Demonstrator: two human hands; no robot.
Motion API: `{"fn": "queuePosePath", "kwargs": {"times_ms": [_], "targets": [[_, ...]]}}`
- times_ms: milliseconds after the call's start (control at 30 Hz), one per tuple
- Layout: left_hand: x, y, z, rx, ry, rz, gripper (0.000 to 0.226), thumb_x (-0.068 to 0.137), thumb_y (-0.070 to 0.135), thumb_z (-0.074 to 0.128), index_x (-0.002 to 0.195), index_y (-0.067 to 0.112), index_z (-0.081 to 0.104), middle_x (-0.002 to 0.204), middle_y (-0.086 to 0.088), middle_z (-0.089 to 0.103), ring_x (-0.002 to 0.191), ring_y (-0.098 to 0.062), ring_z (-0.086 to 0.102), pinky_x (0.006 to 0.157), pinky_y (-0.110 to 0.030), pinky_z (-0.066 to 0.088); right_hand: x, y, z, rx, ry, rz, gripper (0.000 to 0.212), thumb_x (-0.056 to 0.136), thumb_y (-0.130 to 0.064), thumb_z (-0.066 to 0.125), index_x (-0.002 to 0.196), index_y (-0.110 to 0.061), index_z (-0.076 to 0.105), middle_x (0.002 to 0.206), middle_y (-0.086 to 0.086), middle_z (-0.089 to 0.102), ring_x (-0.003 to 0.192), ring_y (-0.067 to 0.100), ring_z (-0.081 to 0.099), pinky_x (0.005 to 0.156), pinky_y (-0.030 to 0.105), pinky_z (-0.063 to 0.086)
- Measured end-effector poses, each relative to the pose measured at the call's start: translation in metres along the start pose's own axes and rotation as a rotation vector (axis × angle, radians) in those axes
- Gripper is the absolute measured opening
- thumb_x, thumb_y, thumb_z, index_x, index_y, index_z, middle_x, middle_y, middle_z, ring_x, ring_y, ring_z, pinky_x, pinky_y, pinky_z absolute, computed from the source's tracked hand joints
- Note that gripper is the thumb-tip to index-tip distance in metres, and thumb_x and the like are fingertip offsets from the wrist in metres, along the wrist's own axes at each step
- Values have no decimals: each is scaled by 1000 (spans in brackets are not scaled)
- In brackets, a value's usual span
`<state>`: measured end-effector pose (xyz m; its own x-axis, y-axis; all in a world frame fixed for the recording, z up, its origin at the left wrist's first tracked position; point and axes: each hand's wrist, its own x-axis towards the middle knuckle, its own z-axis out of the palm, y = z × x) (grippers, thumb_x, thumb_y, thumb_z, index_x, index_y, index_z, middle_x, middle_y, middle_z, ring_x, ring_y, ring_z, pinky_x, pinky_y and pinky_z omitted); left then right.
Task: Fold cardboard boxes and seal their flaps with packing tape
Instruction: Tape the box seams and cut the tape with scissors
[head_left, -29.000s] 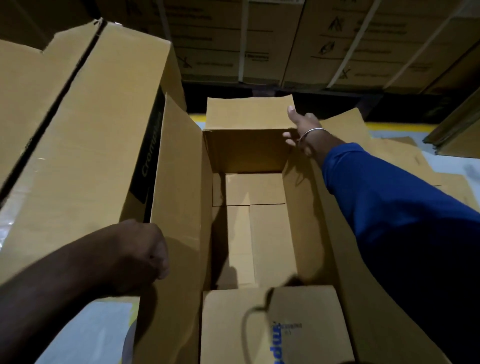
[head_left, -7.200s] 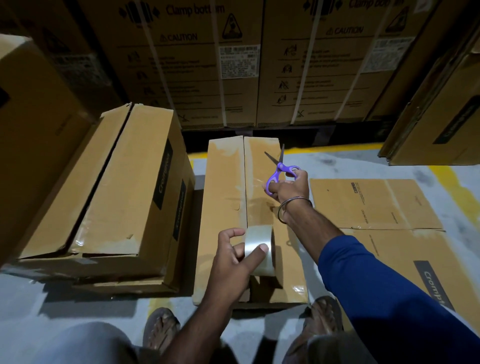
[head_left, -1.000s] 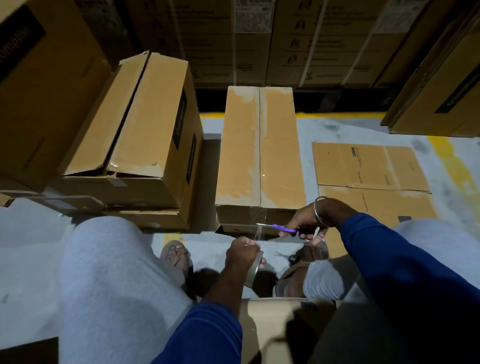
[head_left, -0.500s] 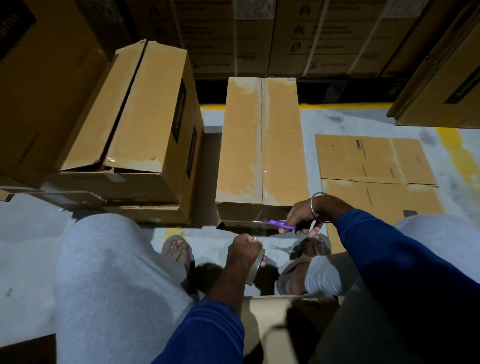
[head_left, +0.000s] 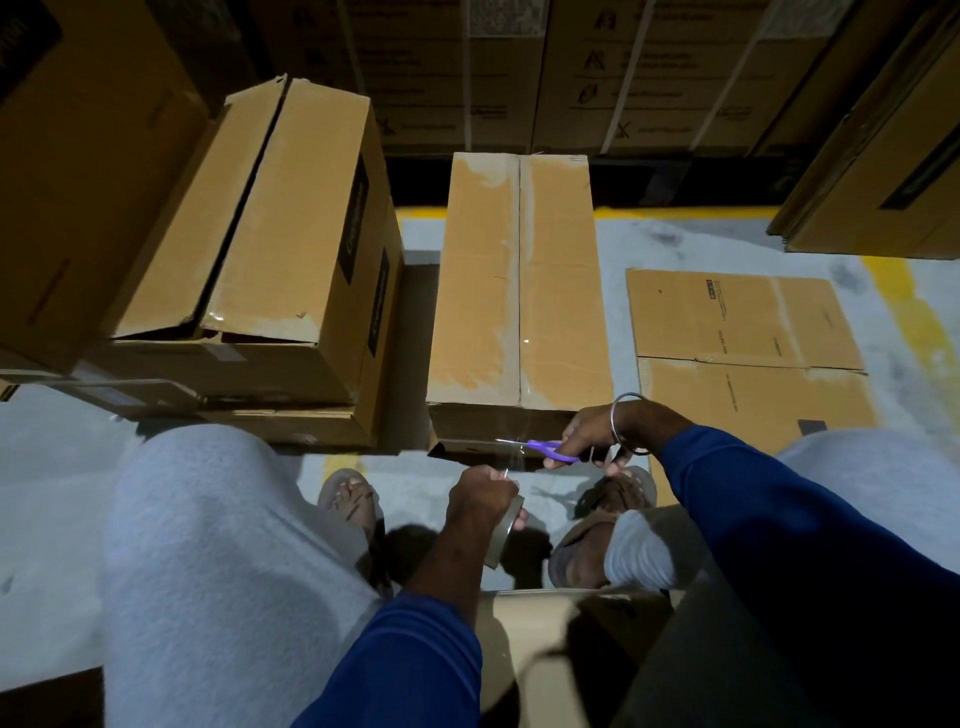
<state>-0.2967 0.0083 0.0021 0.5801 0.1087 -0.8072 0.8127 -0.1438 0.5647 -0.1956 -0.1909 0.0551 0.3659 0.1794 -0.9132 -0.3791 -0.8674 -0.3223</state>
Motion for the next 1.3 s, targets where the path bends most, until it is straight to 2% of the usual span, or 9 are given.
{"fn": "queuePosePath", "kwargs": {"times_ms": [233, 467, 567, 733, 867, 933, 1067, 1200, 1300], "targets": [[13, -6, -9, 213, -27, -44, 14, 87, 13, 72, 97, 2, 68, 72, -19, 75, 69, -35, 77, 76, -49, 65, 10, -4, 3, -39, -35, 3, 36, 75, -39, 91, 86, -12, 70, 78, 7, 57, 57, 16, 52, 50, 26, 48], [2, 11, -34, 738, -232, -109, 18, 95, 23, 70, 91, 6, 76, 72, -7, 78, 69, -20, 78, 79, -38, 64, -1, -10, 5, -261, -85, 90, 45, 69, -43, 94, 94, -9, 77, 87, 8, 59, 77, 26, 55, 67, 33, 55], [-12, 40, -58, 803, -387, -132, 24, 99, 21, 65, 94, -1, 74, 81, -16, 78, 81, -30, 76, 93, -53, 60, -23, -18, 0, -297, -84, 46, 37, 74, -45, 91, 98, -18, 83, 92, -8, 59, 97, 21, 56, 74, 31, 58], [-58, 111, -97, 732, -417, 22, 10, 98, 1, 65, 107, -3, 62, 72, -22, 71, 58, -29, 70, 56, -40, 61, -60, -33, -22, -248, 30, -117, 24, 72, -42, 92, 80, -22, 83, 55, -15, 57, 61, 12, 48, 49, 22, 43], [-71, 156, -128, 929, -384, 149, 12, 96, 13, 69, 107, 8, 72, 87, -10, 73, 75, -27, 68, 72, -37, 58, -81, -34, -52, -338, 181, -211, 40, 79, -38, 88, 68, -4, 70, 53, -4, 47, 52, 12, 41, 48, 21, 37], [-65, 163, -149, 907, -346, 130, 6, 95, 10, 69, 99, 7, 72, 83, -14, 73, 74, -31, 68, 68, -38, 56, -84, -23, -71, -393, 356, -158, 45, 82, -36, 85, 58, -10, 57, 54, 0, 44, 56, 17, 41, 56, 28, 36], [-39, 165, -180, 697, -184, 210, 6, 95, 18, 70, 99, 13, 72, 93, -21, 73, 87, -44, 69, 86, -54, 56, -68, -2, -89, -240, 694, 0, 37, 76, -44, 88, 72, -10, 73, 70, 5, 65, 68, 19, 55, 56, 30, 41], [-26, 172, -175, 398, -32, 312, 7, 98, 19, 67, 96, 15, 72, 89, -12, 72, 81, -29, 66, 70, -32, 53, -32, -11, -74, -83, 861, 73, 43, 78, -48, 85, 91, -9, 74, 90, 10, 73, 85, 28, 67, 71, 36, 56], [-22, 169, -168, 248, 31, 316, 9, 100, 19, 65, 101, 11, 68, 84, -15, 74, 70, -27, 69, 65, -37, 57, -14, -22, -60, -49, 919, 100, 38, 82, -42, 82, 97, -10, 70, 97, 13, 71, 85, 30, 64, 68, 33, 50]]}}
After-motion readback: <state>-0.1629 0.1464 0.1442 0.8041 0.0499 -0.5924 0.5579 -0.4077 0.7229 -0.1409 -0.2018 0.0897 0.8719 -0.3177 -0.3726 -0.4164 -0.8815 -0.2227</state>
